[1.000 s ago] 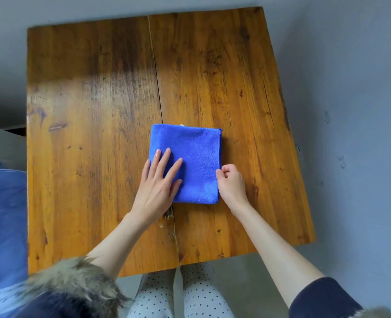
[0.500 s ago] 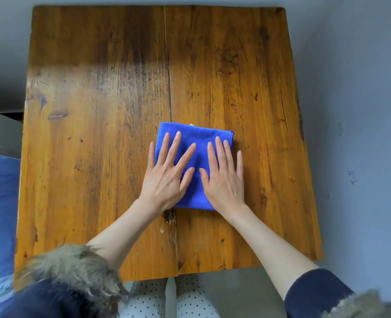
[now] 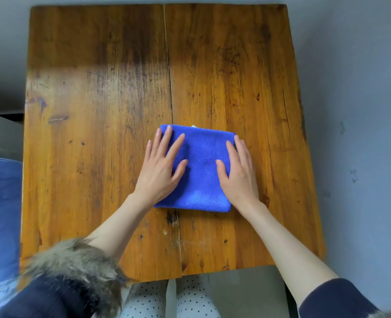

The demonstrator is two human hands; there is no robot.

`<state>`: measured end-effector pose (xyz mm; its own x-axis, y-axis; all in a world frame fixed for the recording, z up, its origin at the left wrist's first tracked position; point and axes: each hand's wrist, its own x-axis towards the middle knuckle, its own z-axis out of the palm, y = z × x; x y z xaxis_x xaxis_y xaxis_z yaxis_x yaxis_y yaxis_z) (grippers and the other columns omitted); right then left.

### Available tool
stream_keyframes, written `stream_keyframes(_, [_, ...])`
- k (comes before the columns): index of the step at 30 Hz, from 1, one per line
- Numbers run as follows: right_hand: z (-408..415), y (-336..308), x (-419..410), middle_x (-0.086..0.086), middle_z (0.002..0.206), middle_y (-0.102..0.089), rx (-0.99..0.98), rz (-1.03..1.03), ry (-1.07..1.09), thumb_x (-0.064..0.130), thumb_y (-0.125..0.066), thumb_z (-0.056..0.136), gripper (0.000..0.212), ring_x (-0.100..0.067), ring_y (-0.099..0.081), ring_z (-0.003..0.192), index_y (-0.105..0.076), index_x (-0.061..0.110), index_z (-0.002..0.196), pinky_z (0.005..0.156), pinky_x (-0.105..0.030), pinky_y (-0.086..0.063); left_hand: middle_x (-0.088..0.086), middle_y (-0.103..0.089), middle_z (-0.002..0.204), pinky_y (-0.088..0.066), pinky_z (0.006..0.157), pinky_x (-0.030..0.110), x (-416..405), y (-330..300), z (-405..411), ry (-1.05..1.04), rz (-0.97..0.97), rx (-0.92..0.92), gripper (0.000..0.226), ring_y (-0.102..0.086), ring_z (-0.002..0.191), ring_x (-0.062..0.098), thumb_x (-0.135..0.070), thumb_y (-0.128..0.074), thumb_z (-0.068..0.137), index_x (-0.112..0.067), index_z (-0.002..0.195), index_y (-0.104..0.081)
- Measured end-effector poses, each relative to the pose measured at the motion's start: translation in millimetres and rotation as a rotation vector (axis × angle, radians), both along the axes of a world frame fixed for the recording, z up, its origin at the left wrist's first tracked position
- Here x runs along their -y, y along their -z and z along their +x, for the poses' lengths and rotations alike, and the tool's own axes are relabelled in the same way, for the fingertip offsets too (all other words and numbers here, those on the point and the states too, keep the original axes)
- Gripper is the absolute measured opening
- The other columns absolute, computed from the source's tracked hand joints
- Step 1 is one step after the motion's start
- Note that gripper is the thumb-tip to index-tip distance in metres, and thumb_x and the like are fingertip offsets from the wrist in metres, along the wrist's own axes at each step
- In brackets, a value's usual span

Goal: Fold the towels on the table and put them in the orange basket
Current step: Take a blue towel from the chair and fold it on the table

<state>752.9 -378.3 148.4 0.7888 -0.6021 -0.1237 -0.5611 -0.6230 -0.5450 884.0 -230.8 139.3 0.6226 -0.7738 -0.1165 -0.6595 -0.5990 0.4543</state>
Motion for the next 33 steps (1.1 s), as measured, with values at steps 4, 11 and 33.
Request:
stream_keyframes(4, [-13.0,-15.4,-10.5,-0.005,0.122,-0.054,-0.007,0.153,0.345,0.023,-0.05,0.094,0.032,-0.022,-0.055,0.106,-0.054,0.009,0.123,0.09,-0.032,-0.042,0.014,-0.044,0.136,-0.032,0.105,0.039,-27.7,-10.0,-3.3,-0.256,-0.139,-0.039,0.053,-0.036,0.128,0.029,-0.035,-0.047,0.09,-0.007,0.135,-0.043])
stream_keyframes(11, [-0.1,-8.0,-3.0,-0.001,0.09,-0.063,-0.234,0.532,0.614,0.037,-0.055,0.091,0.023,-0.021,-0.059,0.086,-0.06,0.015,0.096,0.063,-0.027,-0.04,0.001,-0.06,0.099,-0.041,0.082,0.029,-28.7,-15.7,-4.8,-0.547,-0.137,-0.403,0.04,-0.053,0.1,0.021,-0.027,-0.06,0.089,-0.014,0.126,-0.052])
stream_keyframes(33, [10.8,-32.6,7.2,-0.006,0.108,-0.065,-0.11,0.945,0.593,0.015,-0.054,0.094,0.019,-0.017,-0.063,0.094,-0.061,0.005,0.108,0.069,-0.025,-0.052,0.006,-0.063,0.105,-0.054,0.082,0.043,-21.2,-23.0,6.6,-0.775,-0.035,-0.801,0.029,-0.061,0.095,0.023,-0.029,-0.069,0.083,-0.021,0.105,-0.052])
